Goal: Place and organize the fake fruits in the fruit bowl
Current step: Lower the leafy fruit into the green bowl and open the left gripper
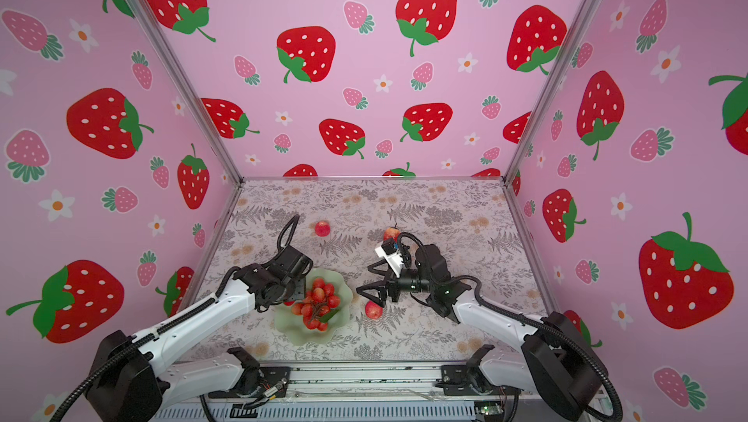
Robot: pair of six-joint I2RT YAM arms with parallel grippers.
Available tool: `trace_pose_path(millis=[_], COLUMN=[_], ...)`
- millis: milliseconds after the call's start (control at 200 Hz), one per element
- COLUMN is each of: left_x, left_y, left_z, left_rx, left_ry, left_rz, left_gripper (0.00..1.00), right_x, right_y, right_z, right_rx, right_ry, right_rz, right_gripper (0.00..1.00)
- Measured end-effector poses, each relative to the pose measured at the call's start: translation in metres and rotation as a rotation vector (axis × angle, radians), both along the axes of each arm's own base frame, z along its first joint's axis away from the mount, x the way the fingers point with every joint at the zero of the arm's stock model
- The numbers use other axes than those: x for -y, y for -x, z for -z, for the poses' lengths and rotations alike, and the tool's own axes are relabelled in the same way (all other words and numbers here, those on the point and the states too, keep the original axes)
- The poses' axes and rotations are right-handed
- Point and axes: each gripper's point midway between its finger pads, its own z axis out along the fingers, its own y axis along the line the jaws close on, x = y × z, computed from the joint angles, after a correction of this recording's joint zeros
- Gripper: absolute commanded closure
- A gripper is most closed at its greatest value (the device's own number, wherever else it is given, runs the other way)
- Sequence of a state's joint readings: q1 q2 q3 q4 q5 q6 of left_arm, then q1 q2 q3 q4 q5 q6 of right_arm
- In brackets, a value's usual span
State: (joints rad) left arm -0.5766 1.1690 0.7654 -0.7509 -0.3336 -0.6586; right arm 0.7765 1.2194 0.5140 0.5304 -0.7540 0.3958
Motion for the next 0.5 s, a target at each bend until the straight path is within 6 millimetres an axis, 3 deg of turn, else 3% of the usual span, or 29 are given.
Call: trace_pose_path(millis=[370,500], left_x=[0.001,0.009], left_y=[0.001,-0.003], left_z=[-0.002,-0.021], left_rx=[0.007,0.042], left_ry=[-0.007,-0.002], left_rz=[0.005,0.032], left_gripper=[0.3,0.3], right_x=[0.0,0.0], right_y=[0.0,-0.001], right_z=[0.002,0.002], right_rx=[-0.002,0.002], right_ry=[0.003,0.005], right_rz=[-0.002,0.004], right_gripper=[0.01,0.01])
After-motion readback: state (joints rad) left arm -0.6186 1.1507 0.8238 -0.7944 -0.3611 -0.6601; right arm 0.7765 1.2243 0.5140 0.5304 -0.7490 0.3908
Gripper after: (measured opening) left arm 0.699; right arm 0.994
